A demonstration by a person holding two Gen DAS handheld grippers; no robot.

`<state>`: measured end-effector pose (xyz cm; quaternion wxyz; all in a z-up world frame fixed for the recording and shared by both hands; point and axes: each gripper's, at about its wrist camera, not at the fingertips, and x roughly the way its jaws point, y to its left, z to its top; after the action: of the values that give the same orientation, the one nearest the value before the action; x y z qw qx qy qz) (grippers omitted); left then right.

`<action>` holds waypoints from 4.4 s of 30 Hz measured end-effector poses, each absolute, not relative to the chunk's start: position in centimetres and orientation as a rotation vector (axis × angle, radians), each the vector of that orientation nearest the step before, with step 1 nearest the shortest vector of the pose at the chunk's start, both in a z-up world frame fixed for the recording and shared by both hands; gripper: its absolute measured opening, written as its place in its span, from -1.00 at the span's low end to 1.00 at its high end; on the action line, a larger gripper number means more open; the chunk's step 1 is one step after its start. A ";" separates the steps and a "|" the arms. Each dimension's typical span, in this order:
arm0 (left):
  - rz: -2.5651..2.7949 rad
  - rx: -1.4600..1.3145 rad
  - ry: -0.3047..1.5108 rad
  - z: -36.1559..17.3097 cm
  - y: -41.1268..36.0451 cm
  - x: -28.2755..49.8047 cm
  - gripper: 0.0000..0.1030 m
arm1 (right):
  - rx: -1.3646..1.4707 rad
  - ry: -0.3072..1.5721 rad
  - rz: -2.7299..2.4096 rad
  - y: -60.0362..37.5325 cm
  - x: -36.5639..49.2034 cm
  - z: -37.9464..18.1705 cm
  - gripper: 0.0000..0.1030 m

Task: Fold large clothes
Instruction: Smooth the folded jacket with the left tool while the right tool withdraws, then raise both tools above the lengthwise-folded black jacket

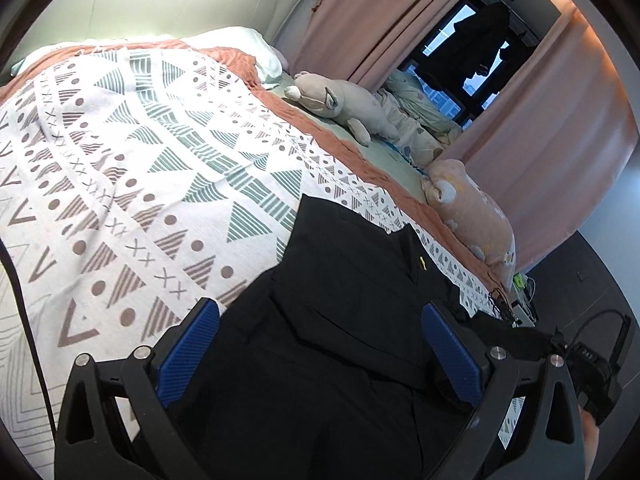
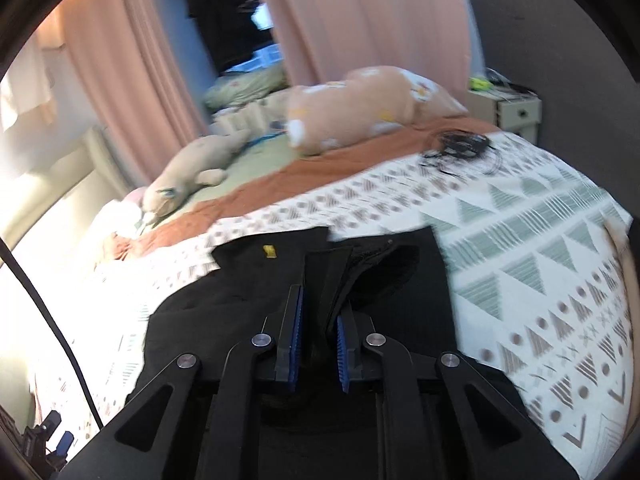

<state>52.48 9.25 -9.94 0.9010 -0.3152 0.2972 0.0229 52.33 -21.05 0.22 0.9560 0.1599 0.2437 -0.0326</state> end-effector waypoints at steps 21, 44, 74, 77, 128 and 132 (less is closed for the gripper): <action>0.214 -0.710 0.593 -10.3 16.2 50.7 1.00 | 0.318 0.691 0.277 -6.7 61.9 -5.1 -0.10; 0.250 -0.730 0.577 -10.1 16.0 50.1 1.00 | 0.310 0.836 0.377 -6.4 61.3 -11.0 0.41; 0.255 -0.609 0.637 -7.7 11.5 47.7 1.00 | 0.274 0.735 0.265 -11.8 55.1 -7.0 0.41; 0.239 -0.586 0.651 -7.0 10.3 45.6 1.00 | 0.283 0.719 0.224 -13.6 51.4 -5.8 0.41; 0.103 -0.216 0.592 -9.5 9.1 16.0 1.00 | 0.379 0.672 -0.042 -30.2 11.3 -13.1 1.00; 0.113 -0.215 0.615 -10.9 9.3 16.1 1.00 | 0.416 0.701 -0.029 -30.8 11.6 -14.7 1.00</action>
<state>16.06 9.26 -10.87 0.9459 -0.1056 0.3018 0.0553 11.62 -30.75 -14.71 0.9180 0.2022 0.3408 -0.0140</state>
